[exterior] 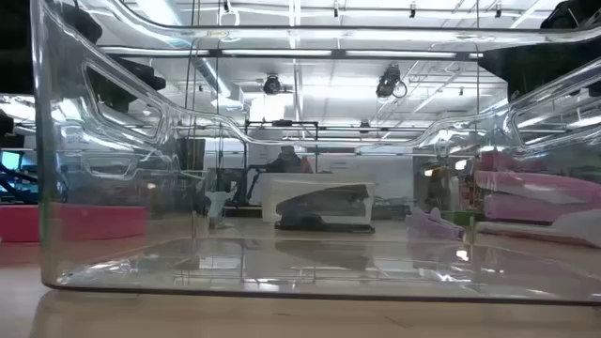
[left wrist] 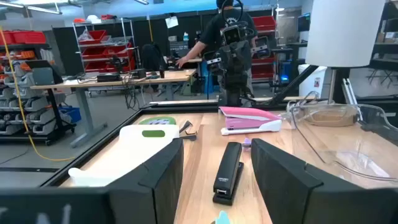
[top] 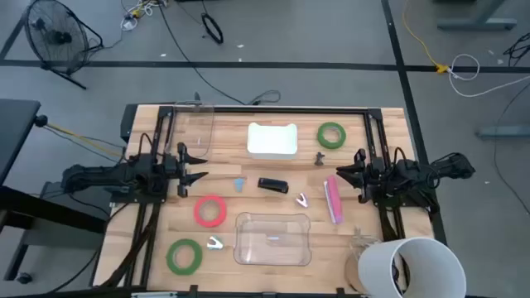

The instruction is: Pick and place Stapler, Stapler remover, tape

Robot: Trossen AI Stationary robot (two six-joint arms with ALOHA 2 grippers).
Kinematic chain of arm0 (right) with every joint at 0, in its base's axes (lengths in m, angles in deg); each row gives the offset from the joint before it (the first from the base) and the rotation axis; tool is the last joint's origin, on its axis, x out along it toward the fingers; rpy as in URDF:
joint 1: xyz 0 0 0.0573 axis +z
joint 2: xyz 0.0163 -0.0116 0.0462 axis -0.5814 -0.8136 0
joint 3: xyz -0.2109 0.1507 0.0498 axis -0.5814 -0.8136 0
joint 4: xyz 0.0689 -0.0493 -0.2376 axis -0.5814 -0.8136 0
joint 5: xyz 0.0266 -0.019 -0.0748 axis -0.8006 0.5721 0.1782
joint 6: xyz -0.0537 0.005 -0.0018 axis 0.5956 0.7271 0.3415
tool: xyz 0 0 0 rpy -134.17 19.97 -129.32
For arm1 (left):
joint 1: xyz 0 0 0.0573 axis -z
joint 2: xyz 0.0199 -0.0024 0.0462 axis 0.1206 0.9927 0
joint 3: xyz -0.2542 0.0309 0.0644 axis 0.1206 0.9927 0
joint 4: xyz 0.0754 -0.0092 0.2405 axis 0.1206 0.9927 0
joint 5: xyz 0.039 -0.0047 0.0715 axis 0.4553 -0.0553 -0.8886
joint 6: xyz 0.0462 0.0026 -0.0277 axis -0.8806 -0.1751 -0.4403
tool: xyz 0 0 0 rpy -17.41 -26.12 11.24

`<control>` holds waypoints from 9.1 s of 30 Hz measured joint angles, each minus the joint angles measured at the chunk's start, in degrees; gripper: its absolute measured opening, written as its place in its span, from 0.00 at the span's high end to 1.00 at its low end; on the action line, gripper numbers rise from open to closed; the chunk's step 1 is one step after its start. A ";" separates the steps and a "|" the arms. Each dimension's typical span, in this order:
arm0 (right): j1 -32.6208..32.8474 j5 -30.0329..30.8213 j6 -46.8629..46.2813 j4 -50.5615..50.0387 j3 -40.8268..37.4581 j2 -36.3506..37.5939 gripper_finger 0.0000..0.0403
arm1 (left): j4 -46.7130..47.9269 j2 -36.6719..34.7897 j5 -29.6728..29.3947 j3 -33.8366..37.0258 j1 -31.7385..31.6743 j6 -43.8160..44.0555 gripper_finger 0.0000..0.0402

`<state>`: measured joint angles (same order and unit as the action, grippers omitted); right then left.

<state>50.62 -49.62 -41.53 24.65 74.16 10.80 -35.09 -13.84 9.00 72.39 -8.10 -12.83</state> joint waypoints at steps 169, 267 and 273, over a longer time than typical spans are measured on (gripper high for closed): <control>-49.22 -4.11 5.72 -38.57 45.57 -95.55 0.35 | -5.81 0.09 -1.49 0.00 0.00 2.05 0.52; 12.98 -17.34 -22.64 -73.68 117.61 -126.24 0.59 | -5.40 0.09 -1.49 -0.01 0.02 13.49 0.52; 12.95 -15.62 -22.67 -73.87 117.61 -126.24 0.38 | -5.42 0.09 -1.48 -0.02 0.01 13.48 0.52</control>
<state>63.58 -65.24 -64.20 -49.22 191.77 -115.44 -40.51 -13.75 7.52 72.37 -8.09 0.65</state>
